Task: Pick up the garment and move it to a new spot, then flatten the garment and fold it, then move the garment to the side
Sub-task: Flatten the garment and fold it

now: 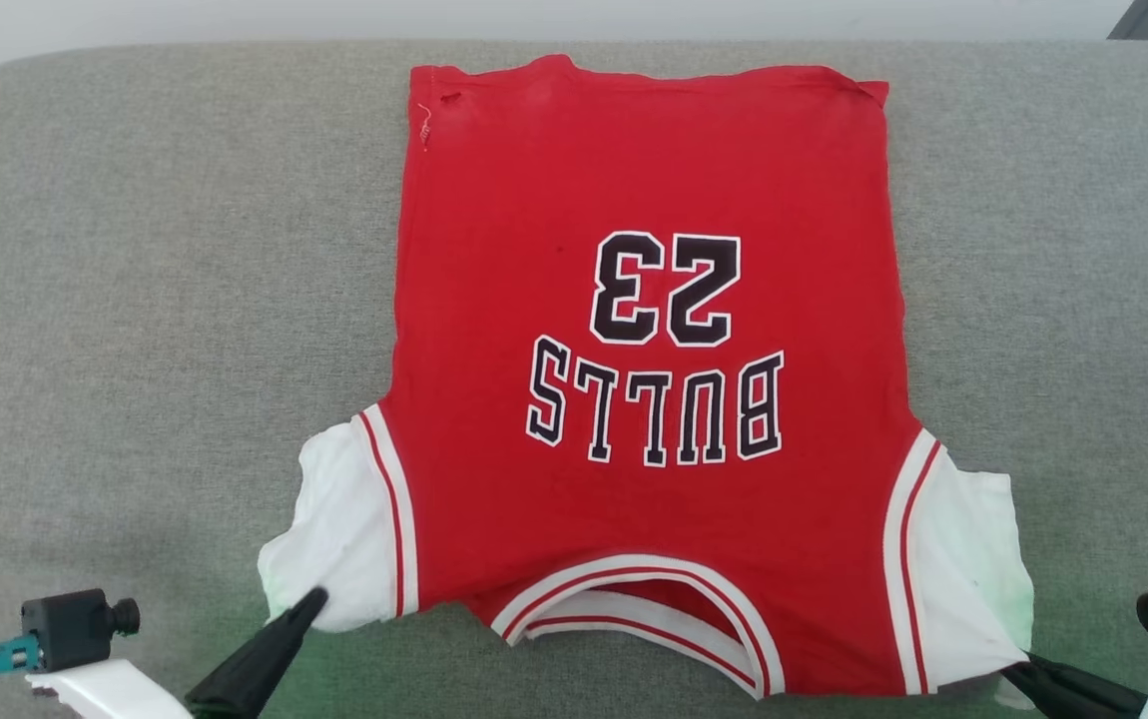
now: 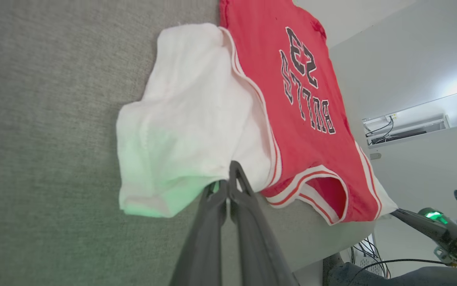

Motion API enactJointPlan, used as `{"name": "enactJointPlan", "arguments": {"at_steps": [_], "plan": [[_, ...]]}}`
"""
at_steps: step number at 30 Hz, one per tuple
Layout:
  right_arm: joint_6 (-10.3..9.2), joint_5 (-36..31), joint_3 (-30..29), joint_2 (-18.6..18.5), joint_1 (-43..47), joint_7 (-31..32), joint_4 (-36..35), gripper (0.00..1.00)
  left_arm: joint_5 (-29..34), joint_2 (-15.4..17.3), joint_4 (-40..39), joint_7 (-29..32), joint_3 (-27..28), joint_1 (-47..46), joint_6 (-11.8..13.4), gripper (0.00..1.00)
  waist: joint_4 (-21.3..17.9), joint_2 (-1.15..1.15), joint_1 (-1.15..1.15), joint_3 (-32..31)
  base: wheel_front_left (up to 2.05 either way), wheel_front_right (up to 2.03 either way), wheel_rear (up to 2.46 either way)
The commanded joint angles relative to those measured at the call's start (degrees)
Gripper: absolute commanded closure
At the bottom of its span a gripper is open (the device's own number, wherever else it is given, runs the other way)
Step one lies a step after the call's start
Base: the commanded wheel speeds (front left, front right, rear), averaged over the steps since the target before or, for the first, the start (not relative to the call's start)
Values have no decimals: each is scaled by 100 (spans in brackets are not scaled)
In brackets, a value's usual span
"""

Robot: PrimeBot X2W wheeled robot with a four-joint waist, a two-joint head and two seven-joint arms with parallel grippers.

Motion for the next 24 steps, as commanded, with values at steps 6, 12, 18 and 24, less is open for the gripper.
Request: {"name": "enactJointPlan", "arguments": {"at_steps": [6,12,18,24], "plan": [[-2,-97,196,283,-441,259,349,100,76,-530,280,-123,16,-214,4,100,-26,0,0,-41,0,0,0],[-2,-324,679,321,-962,216,1352,100,122,-867,686,-104,-84,-380,4,100,-51,0,0,-18,0,0,0],[-2,-446,1016,351,-1259,-120,1816,79,121,-973,904,-98,-138,-413,4,100,-53,0,0,-22,0,0,0],[-2,-498,953,109,-1411,-392,1688,0,193,-968,838,-138,-177,-351,4,100,-25,0,0,-80,0,0,0]]}}
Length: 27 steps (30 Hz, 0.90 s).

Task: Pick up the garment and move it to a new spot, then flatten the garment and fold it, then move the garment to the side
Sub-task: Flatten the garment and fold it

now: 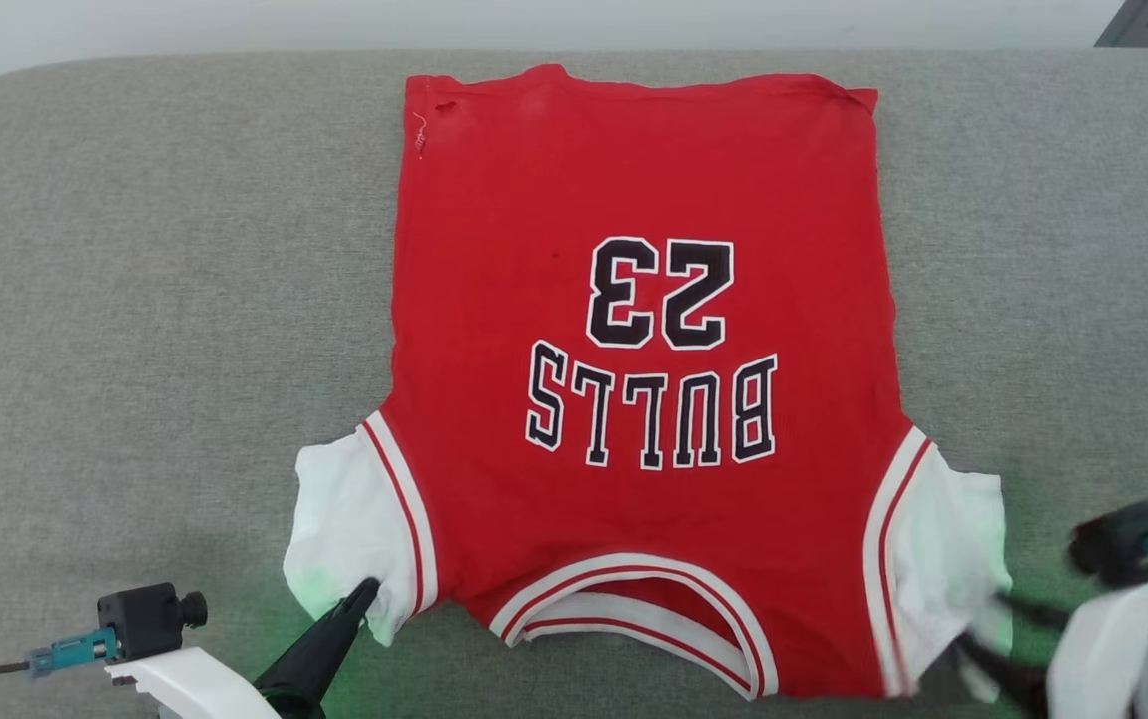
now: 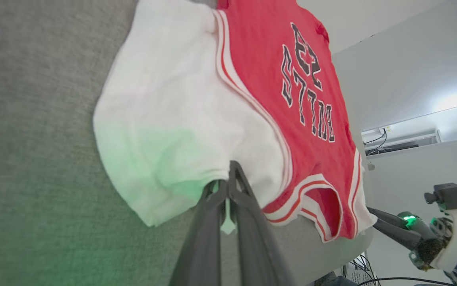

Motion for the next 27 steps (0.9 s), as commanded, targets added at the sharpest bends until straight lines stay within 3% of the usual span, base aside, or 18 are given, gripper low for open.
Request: {"name": "enactJointPlan", "arguments": {"at_steps": [1,7,11,17,22,23,27], "plan": [[-2,-4,-85,-60,-102,-39,-82,0,100,15,-29,-48,5,14,4,100,19,0,0,-8,0,0,0],[-2,92,-950,-512,-514,187,-546,0,249,28,-225,-84,-19,-83,4,100,181,0,0,40,0,0,0],[-2,-125,-1424,-546,-1431,265,-251,0,419,3,-340,-86,-49,-222,4,100,355,0,0,175,0,0,0],[-2,-628,-1069,-408,-3267,152,990,0,619,-140,-499,-91,-132,-482,4,100,689,0,0,560,0,0,0],[-3,-1162,-364,-376,-4743,330,2201,0,829,-212,-567,-136,-121,-727,4,100,945,0,0,1044,0,0,0],[-3,-1304,-162,-303,-5240,371,2707,0,884,-274,-623,-144,-139,-805,4,100,1053,0,0,1220,0,0,0],[-2,-1489,25,-134,-6021,301,3613,0,980,-361,-725,-165,-141,-912,4,100,1243,0,0,1500,0,0,0]]}}
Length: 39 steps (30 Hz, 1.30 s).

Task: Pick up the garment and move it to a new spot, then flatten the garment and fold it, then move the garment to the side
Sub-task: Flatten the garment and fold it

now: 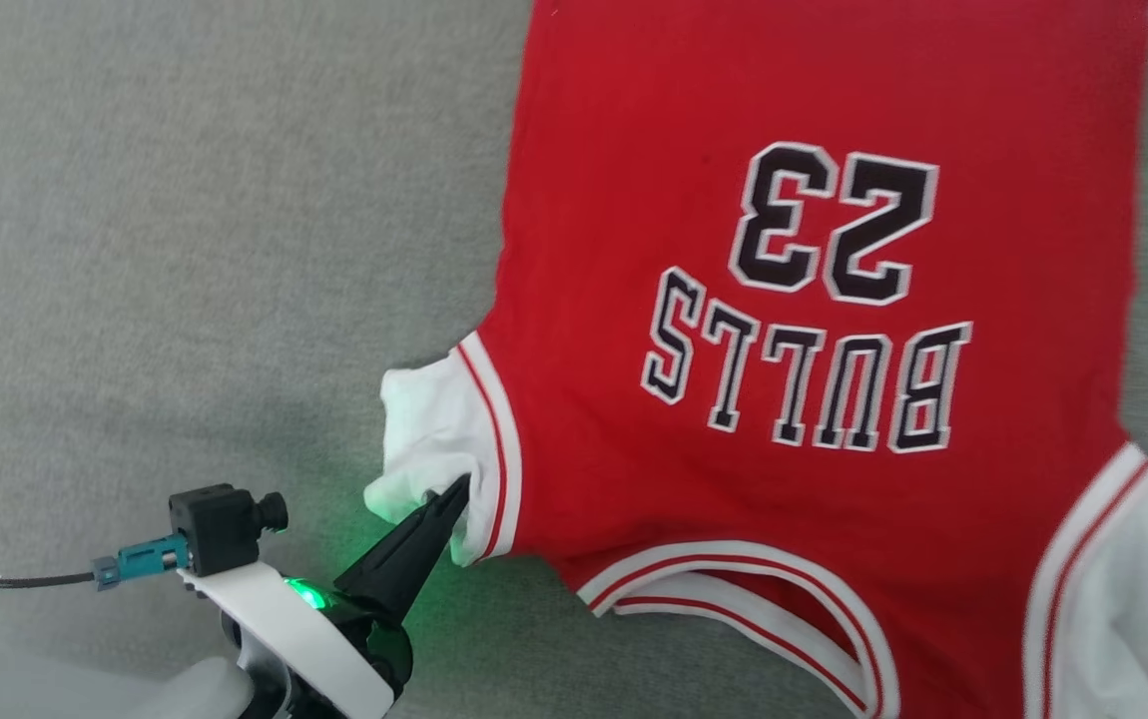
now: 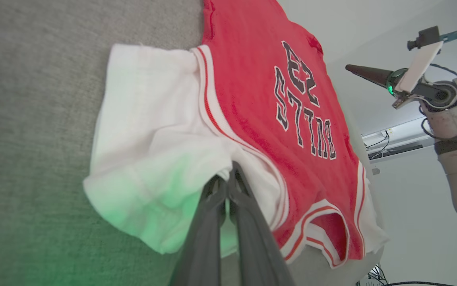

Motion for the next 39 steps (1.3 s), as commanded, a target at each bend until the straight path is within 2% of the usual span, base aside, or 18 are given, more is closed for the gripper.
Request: {"name": "enactJointPlan", "arguments": {"at_steps": [1,7,8,9,10,11,12,19,24,27,29,33,36,39], "plan": [[-2,-58,68,51,-212,-16,203,0,63,-26,-21,-28,15,-100,4,100,237,0,0,281,0,0,0],[-2,-106,357,226,-822,70,1110,0,159,-136,-48,-53,6,-212,4,100,389,0,0,502,0,0,0],[-2,-114,443,255,-833,136,1235,2,176,-138,-48,-48,3,-231,4,100,398,0,0,507,0,0,0],[-2,-106,511,274,-849,188,1347,44,193,-146,-52,-50,-1,-249,4,100,406,0,0,506,0,0,0],[-2,-64,567,297,-870,237,1441,62,201,-154,-68,-52,0,-261,4,100,413,0,0,502,0,0,0],[-2,-19,608,314,-890,259,1516,87,196,-160,-72,-55,6,-263,4,100,417,0,0,490,0,0,0],[-2,50,638,333,-888,264,1586,100,189,-163,-66,-56,6,-260,4,100,415,0,0,466,0,0,0],[-2,360,804,252,-853,-75,1672,100,201,-117,68,-62,93,-131,4,100,264,0,0,127,0,0,0],[-2,957,1216,-76,-427,-100,1047,100,175,-85,159,-60,277,96,4,100,42,0,0,-391,0,0,0],[-2,1559,1576,-537,183,238,255,100,134,-47,206,-60,419,318,4,100,-142,0,0,-661,0,0,0],[-3,1965,1716,-978,679,489,-340,100,179,-25,244,-59,497,439,4,100,-245,0,0,-795,0,0,0],[-2,2589,1796,-1721,1865,790,-1398,100,166,7,343,-60,703,614,4,100,-442,0,0,-998,0,0,0],[-2,2801,1693,-1988,2857,716,-1901,100,142,20,420,-60,850,734,4,100,-555,0,0,-1120,0,0,0],[-2,2868,1655,-2004,3870,691,-2371,100,124,5,454,-60,1000,815,4,100,-655,0,0,-1210,0,0,0]]}}
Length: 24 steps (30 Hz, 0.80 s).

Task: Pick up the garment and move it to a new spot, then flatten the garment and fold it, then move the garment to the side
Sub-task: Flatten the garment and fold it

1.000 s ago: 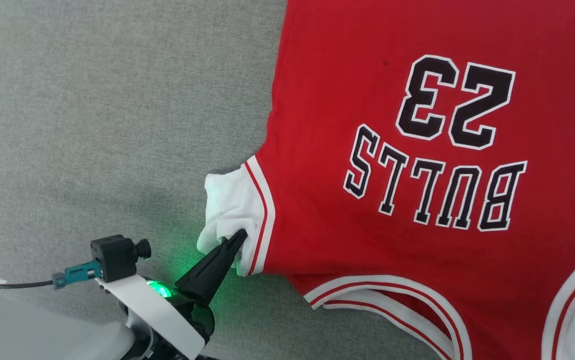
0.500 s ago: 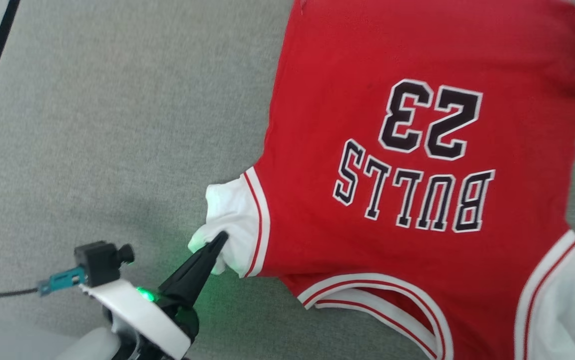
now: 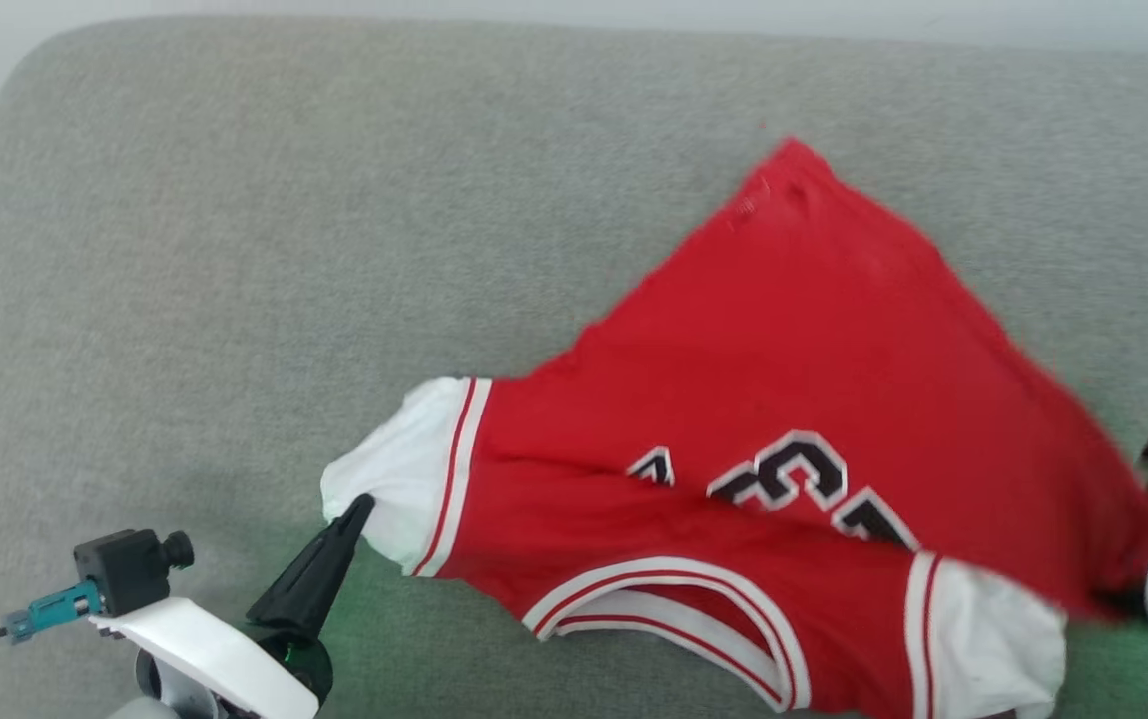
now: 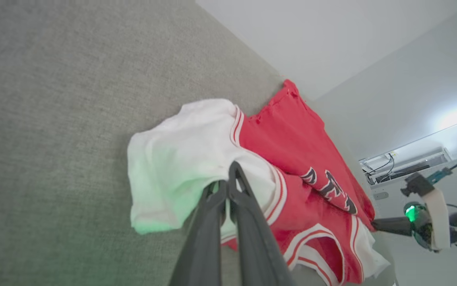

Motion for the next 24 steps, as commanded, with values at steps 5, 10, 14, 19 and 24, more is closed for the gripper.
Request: {"name": "enactJointPlan", "arguments": {"at_steps": [5,10,14,19,24], "plan": [[-2,-86,-32,458,1577,36,-786,100,32,13,45,-26,300,245,4,100,-316,0,0,-172,0,0,0],[-2,-430,-334,853,2014,147,-1172,100,71,-20,30,-26,364,298,4,100,-426,0,0,-182,0,0,0],[-2,-727,-956,1014,2035,14,-1397,0,57,-5,20,-26,348,223,4,100,-444,0,0,-171,0,0,0],[-2,-786,-2151,868,1900,161,-1902,0,109,-64,-13,-26,315,145,4,100,-354,0,0,-114,0,0,0],[-2,-985,-2710,918,1116,144,-2092,0,139,-178,-69,-26,277,42,4,100,-242,0,0,6,0,0,0]]}}
